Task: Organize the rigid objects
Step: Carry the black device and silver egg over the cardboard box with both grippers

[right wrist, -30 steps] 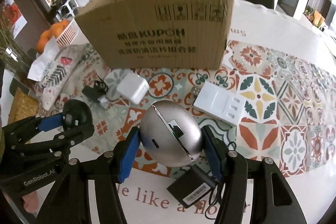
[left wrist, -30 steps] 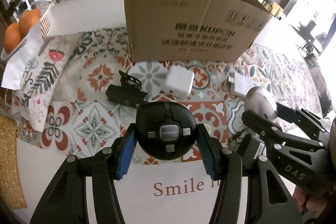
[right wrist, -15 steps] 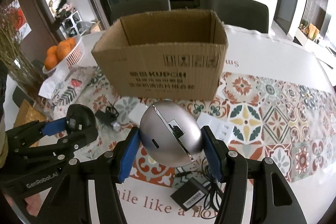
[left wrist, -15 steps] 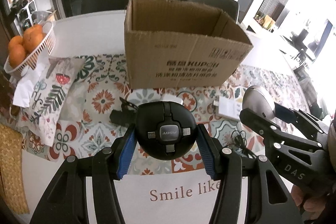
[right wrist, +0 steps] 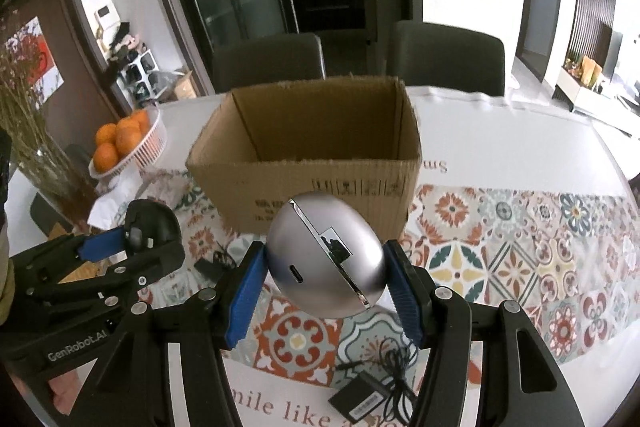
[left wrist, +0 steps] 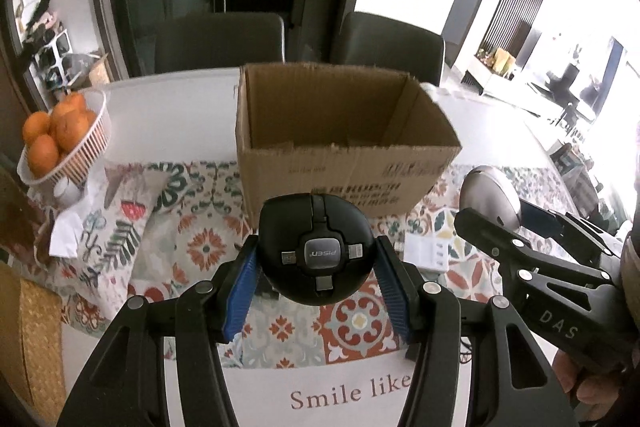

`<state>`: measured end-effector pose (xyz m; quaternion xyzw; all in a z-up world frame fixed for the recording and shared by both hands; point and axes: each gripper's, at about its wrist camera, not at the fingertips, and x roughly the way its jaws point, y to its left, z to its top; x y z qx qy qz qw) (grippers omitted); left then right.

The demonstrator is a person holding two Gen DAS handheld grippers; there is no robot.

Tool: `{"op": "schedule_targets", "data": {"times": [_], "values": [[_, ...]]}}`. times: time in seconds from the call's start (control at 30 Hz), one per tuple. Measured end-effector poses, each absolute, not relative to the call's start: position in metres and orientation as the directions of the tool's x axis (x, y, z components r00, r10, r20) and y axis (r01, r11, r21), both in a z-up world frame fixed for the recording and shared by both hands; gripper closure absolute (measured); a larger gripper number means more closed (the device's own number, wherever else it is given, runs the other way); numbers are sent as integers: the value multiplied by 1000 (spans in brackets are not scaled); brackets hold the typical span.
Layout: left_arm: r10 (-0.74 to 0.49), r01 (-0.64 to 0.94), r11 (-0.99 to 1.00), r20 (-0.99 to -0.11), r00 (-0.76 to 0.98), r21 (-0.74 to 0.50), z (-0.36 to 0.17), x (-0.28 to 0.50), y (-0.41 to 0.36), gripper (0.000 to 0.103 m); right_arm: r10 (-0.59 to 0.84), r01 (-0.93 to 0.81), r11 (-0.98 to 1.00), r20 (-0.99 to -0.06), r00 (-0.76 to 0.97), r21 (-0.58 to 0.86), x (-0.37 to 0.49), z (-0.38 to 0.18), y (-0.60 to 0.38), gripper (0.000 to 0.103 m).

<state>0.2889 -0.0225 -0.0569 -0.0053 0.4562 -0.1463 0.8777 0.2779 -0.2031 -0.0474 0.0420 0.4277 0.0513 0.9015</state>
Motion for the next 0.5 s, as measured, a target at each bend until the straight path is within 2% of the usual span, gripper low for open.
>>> {"op": "schedule_targets", "data": {"times": [0.5], "values": [[-270, 272, 954, -755, 597, -126, -22, 314, -27, 48, 128, -57, 991, -721, 681, 122, 303, -16, -203, 43]]}}
